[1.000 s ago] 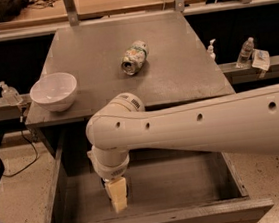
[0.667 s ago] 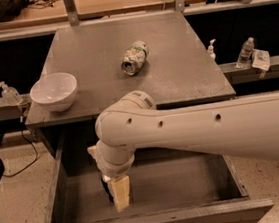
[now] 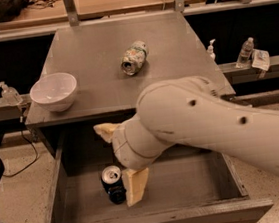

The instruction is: Place pepsi can into top drawer

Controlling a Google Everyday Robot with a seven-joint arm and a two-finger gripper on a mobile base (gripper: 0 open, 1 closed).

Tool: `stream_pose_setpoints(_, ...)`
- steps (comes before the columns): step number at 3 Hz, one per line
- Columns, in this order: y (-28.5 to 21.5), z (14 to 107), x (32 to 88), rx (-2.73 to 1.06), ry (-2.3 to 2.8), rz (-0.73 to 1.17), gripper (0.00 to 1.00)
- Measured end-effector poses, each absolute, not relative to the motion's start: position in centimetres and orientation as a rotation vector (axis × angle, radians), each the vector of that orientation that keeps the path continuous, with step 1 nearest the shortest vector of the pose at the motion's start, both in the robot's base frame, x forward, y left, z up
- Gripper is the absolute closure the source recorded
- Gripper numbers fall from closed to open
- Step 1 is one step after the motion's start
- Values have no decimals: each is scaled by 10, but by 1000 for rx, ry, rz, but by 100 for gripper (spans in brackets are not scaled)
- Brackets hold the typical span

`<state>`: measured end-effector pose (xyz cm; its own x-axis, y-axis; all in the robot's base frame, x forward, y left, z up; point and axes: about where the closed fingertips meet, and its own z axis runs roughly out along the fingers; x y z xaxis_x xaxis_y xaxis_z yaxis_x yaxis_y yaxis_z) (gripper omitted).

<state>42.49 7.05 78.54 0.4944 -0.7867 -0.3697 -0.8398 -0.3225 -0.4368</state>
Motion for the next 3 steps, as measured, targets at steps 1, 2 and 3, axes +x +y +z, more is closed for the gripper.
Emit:
stream_pose_setpoints(1, 1, 823, 425, -1985, 1403, 211, 0)
stream_pose_setpoints(2, -6, 806, 426, -1945, 1435, 336, 0)
stream_pose_setpoints(3, -6, 806, 426, -1945, 1435, 336, 0)
